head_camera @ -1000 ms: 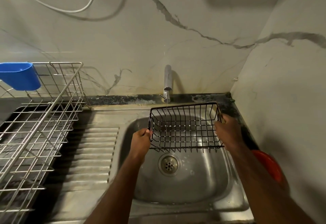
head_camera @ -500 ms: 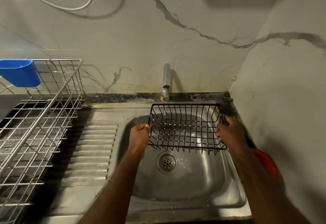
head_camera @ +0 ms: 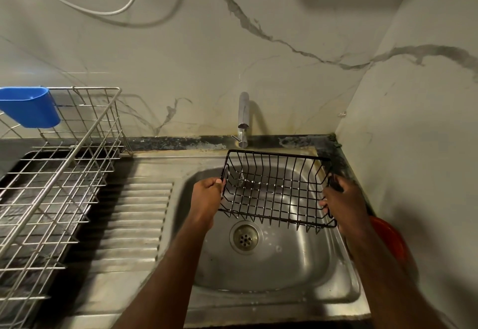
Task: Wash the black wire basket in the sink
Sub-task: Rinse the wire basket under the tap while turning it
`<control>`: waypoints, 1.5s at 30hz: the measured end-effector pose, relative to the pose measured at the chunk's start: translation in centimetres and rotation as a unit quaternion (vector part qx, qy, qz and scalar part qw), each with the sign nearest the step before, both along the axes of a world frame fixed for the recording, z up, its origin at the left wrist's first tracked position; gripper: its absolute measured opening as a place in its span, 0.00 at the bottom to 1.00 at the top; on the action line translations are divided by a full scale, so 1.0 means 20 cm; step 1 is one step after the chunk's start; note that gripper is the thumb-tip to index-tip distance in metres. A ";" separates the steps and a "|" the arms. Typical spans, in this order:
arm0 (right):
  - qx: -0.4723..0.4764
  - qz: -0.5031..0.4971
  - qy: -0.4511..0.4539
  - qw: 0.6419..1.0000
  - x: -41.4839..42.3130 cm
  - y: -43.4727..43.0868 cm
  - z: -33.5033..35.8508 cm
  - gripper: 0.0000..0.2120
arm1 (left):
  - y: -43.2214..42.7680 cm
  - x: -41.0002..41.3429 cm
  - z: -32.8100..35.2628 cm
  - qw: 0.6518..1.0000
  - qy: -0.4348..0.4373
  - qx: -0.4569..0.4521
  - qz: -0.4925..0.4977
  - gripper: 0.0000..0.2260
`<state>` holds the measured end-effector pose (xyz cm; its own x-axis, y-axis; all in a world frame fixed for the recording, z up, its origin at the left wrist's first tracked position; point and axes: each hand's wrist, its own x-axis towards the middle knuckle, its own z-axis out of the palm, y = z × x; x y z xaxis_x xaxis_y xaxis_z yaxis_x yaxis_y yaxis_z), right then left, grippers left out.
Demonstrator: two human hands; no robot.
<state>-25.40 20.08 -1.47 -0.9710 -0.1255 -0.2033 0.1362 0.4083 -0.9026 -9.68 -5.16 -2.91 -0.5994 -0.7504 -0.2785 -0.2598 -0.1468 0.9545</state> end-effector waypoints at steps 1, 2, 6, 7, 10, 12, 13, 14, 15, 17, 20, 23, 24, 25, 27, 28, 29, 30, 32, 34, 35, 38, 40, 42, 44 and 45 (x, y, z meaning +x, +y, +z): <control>-0.004 -0.002 -0.001 1.000 0.00 0.00 0.00 0.22 | 0.00 0.00 0.00 1.000 -0.004 -0.001 -0.001 0.10; -0.011 -0.003 -0.001 1.000 0.00 0.01 -0.01 0.22 | 0.00 0.00 0.01 1.000 -0.008 -0.001 -0.001 0.11; -0.022 -0.004 -0.005 1.000 -0.01 0.02 -0.04 0.23 | 0.01 -0.01 0.04 1.000 -0.010 -0.004 -0.007 0.12; -0.025 -0.004 -0.008 1.000 -0.01 0.02 -0.04 0.24 | 0.01 -0.01 0.05 1.000 -0.010 -0.006 -0.008 0.11; -0.034 -0.001 -0.015 0.999 -0.02 0.01 -0.04 0.24 | 0.02 -0.01 0.08 1.000 -0.006 -0.004 -0.005 0.13; -0.036 -0.001 -0.017 0.999 -0.02 0.01 -0.04 0.23 | 0.02 -0.01 0.09 1.000 -0.003 -0.003 -0.003 0.14; -0.035 0.000 -0.018 0.999 -0.02 0.00 -0.04 0.23 | 0.02 -0.02 0.10 1.000 -0.004 -0.003 -0.002 0.14; -0.035 0.000 -0.020 0.999 -0.03 0.00 -0.05 0.22 | 0.02 -0.02 0.10 1.000 -0.005 -0.002 0.000 0.14; -0.036 0.001 -0.021 0.999 -0.03 0.01 -0.05 0.22 | 0.02 -0.02 0.11 1.000 -0.005 0.000 0.002 0.14; -0.037 0.001 -0.020 0.999 -0.04 0.01 -0.05 0.22 | 0.02 -0.02 0.11 1.000 -0.004 0.004 0.003 0.14; -0.041 0.000 -0.017 0.999 -0.03 0.01 -0.05 0.21 | 0.02 -0.03 0.12 1.000 -0.002 0.006 0.000 0.14; -0.044 -0.004 -0.014 0.999 -0.02 0.02 -0.05 0.20 | 0.02 -0.04 0.12 1.000 -0.002 0.010 -0.001 0.14; -0.047 -0.007 -0.013 0.999 -0.02 0.02 -0.04 0.20 | 0.02 -0.04 0.13 1.000 -0.002 0.010 -0.002 0.14; -0.047 -0.009 -0.010 0.999 -0.01 0.03 -0.04 0.19 | 0.03 -0.05 0.13 1.000 -0.002 0.011 -0.003 0.14; -0.042 -0.011 -0.006 0.999 0.00 0.03 -0.02 0.20 | 0.03 -0.05 0.14 1.000 -0.001 0.012 -0.005 0.13; -0.043 -0.011 -0.007 0.999 0.01 0.04 -0.02 0.20 | 0.03 -0.05 0.14 1.000 0.000 0.012 -0.006 0.13; -0.046 -0.012 -0.008 0.999 0.01 0.04 -0.02 0.20 | 0.03 -0.05 0.15 1.000 0.000 0.013 -0.007 0.13; -0.049 -0.013 -0.010 0.999 0.01 0.05 -0.02 0.21 | 0.04 -0.05 0.15 1.000 0.000 0.012 -0.009 0.13; -0.048 -0.012 -0.012 0.999 0.02 0.06 -0.03 0.23 | 0.04 -0.05 0.15 1.000 -0.001 0.010 -0.010 0.13; -0.040 -0.009 -0.013 0.999 0.04 0.07 -0.04 0.23 | 0.04 -0.06 0.15 1.000 -0.006 0.008 -0.010 0.13; -0.039 -0.009 -0.015 0.999 0.06 0.08 -0.04 0.23 | 0.04 -0.06 0.16 1.000 -0.009 0.008 -0.010 0.13; -0.038 -0.013 -0.027 0.999 0.12 0.09 -0.04 0.25 | 0.04 -0.06 0.17 1.000 -0.016 0.002 -0.009 0.12; -0.043 -0.012 -0.031 0.999 0.18 0.09 -0.04 0.25 | 0.03 -0.07 0.17 0.999 -0.023 -0.017 -0.021 0.10; -0.048 -0.014 -0.028 0.998 0.22 0.09 -0.04 0.25 | 0.02 -0.07 0.18 0.997 -0.035 -0.052 -0.042 0.10; -0.050 -0.020 -0.023 0.998 0.26 0.10 -0.05 0.24 | 0.01 -0.07 0.18 0.994 -0.040 -0.080 -0.055 0.10; -0.049 -0.021 -0.023 0.998 0.28 0.10 -0.05 0.24 | 0.00 -0.07 0.17 0.993 -0.042 -0.089 -0.059 0.09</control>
<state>-19.87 22.07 -2.49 -0.9656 -0.1066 -0.2371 0.1940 0.3119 -0.9301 -11.06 -5.06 0.58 -0.6667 -0.7179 -0.2005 -0.3442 0.0579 0.9371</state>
